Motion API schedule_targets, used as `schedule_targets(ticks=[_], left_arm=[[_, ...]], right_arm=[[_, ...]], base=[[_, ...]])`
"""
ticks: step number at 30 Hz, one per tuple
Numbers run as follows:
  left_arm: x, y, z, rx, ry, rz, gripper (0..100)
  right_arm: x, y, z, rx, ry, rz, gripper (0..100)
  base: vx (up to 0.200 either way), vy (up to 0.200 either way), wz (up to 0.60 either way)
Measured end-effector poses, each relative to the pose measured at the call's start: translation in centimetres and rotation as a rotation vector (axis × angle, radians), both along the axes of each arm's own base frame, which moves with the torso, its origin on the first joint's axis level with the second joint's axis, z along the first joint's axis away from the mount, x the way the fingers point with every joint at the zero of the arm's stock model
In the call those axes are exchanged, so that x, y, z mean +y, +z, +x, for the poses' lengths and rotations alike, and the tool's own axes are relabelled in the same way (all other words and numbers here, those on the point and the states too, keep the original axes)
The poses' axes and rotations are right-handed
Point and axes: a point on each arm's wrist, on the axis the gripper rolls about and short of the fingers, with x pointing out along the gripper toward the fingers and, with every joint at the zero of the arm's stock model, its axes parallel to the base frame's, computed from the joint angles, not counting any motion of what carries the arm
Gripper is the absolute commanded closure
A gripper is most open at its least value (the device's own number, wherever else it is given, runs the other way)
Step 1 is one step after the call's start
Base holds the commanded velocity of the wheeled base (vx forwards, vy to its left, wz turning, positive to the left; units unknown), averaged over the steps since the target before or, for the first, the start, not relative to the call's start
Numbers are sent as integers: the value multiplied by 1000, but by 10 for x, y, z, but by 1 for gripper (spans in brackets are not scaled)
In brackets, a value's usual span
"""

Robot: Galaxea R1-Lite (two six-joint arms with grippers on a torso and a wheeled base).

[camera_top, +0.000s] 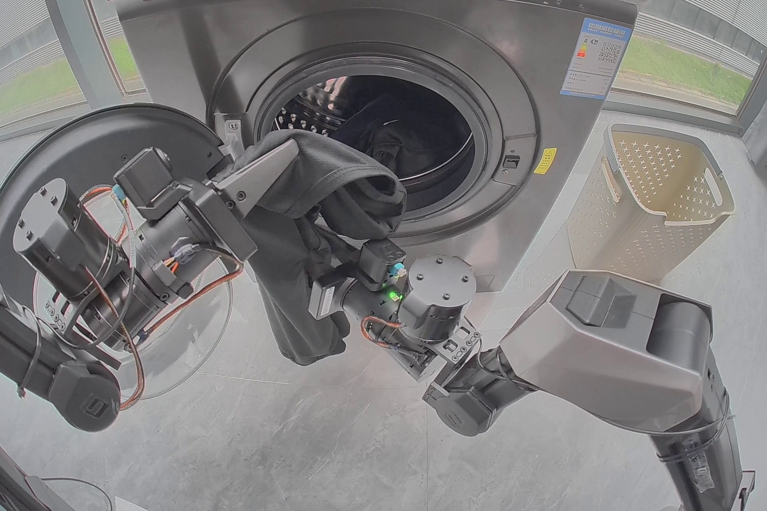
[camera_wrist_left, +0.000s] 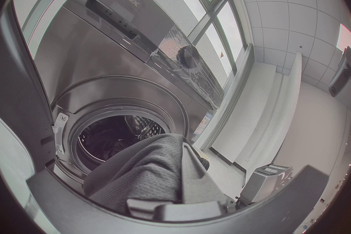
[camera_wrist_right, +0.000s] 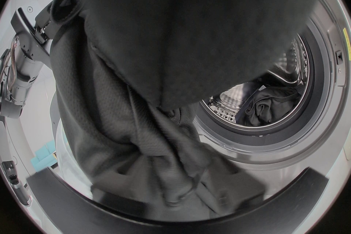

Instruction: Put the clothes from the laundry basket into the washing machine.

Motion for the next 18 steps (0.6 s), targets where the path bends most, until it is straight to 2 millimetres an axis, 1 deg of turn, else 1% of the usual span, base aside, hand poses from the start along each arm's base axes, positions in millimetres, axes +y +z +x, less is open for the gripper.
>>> schedule_targets(ticks=[5,7,13,18], left_arm=[[3,1,2,-2,12,-2,100],[4,1,3,-2,18,-2,100],[7,2,5,-4,33,-5,100],[8,2,6,-7,42,-8,100]], right_arm=[[-14,3,-4,26,-17,-25,100],[-25,5,-9,45,-25,-46,100],[-59,11,-28,105,-48,-117,100],[-94,24,-53,144,-66,-163,100]], base=[[0,0,0],[0,0,0],[0,0,0],[0,0,0]])
